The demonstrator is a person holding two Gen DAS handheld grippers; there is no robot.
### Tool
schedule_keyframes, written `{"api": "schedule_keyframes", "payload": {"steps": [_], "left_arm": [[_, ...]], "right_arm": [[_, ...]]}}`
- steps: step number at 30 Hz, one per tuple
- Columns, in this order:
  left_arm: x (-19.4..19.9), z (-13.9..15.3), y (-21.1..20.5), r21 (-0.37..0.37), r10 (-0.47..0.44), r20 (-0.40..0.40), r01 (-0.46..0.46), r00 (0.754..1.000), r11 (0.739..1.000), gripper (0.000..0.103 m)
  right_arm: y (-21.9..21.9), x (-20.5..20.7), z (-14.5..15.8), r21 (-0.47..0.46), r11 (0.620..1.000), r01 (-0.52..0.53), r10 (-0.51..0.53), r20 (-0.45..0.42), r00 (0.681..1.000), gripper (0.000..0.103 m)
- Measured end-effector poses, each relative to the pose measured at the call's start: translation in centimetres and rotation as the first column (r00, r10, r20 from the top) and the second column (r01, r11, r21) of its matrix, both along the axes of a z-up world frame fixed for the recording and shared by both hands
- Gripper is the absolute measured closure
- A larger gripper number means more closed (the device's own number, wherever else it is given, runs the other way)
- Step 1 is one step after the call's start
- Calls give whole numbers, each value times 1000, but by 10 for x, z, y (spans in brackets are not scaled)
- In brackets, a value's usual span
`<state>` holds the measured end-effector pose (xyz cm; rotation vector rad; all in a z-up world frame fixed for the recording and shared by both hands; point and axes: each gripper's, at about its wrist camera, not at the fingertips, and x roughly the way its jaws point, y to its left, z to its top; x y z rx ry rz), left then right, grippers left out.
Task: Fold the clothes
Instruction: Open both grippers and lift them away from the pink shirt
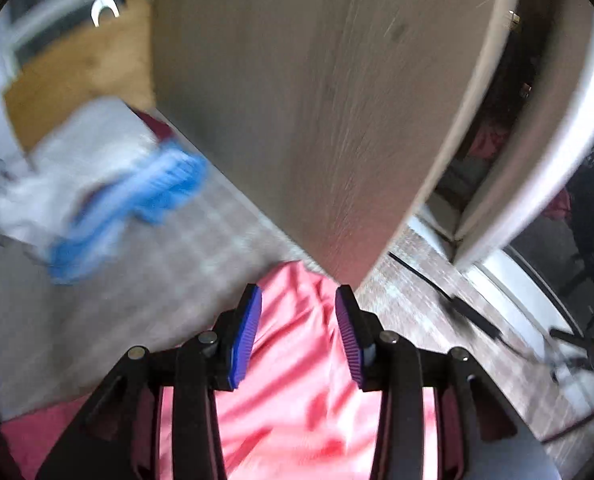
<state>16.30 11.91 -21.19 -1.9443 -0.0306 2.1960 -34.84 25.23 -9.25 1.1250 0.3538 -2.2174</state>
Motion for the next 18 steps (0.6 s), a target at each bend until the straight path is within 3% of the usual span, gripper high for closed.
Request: {"api": "schedule_keyframes", "payload": {"steps": [3,5,8,13,15,18], "left_arm": [[10,17,-4,1,3,-49,-2,999,1000,101],[10,23,1,13,-31,-90,32,995,999,101],[10,30,10,29,-82,-152,87,985,996,101],[-11,26,41,97,-179,-219,204,959,974,101],[-16,24,61,102,-250,-241,280,938,954,101],[-13,15,78,110,-331,-242,365,912,925,101]], "right_arm": [[36,44,42,-94,995,-12,15,33,999,63],[58,89,62,-109,994,-27,31,37,999,63],[82,162,66,-162,986,-30,47,101,994,63],[89,275,8,-125,992,11,18,226,974,63],[91,315,-18,-114,992,52,-16,291,957,63],[92,357,-53,-62,989,133,-107,317,943,63]]}}
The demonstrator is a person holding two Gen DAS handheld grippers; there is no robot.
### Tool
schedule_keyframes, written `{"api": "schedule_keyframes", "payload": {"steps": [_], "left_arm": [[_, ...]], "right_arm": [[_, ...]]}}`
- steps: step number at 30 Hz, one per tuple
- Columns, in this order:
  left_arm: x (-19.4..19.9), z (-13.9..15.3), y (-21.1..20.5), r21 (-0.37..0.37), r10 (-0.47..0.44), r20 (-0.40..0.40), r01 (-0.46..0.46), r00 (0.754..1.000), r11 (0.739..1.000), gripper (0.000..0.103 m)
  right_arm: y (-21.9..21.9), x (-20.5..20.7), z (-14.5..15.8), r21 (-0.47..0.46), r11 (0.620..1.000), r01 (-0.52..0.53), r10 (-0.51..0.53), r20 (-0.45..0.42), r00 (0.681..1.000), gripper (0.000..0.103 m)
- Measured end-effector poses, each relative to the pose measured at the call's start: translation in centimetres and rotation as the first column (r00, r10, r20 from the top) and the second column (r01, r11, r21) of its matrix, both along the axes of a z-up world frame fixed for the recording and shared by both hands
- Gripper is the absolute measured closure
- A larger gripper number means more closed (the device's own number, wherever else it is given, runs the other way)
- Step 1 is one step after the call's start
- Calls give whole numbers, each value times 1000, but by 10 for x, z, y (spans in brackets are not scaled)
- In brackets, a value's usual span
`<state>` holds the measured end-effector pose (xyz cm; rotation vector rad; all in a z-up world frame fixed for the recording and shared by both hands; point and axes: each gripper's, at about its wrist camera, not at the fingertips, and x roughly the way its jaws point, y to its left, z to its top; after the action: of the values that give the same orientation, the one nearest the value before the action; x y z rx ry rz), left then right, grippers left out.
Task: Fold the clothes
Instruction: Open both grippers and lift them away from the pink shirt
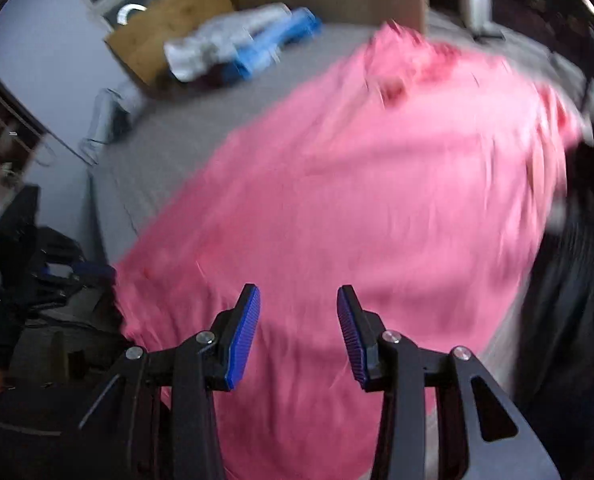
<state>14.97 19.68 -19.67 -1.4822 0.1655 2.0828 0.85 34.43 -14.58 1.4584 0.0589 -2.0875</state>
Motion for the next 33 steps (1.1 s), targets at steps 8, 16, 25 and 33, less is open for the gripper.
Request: {"api": "schedule_keyframes", "payload": {"steps": [8,16,25,33], "left_arm": [[27,-9,16,-55,-114,0,114,994,992,99],[67,44,91,18,-220,-126,224,967,974,72],[28,50,223,41,-266,-142,275,953,961,71],[-85,38,272,-48,-117,-137,112,984,993,71]], "right_arm": [[26,83,-17,64,993,97,-101,70,992,63],[105,43,90,52,966,254,-243,-164,956,54],[161,-119,107,114,959,260,-223,-265,938,74],[148,-214,30,158,974,163,-136,-170,976,74]]}}
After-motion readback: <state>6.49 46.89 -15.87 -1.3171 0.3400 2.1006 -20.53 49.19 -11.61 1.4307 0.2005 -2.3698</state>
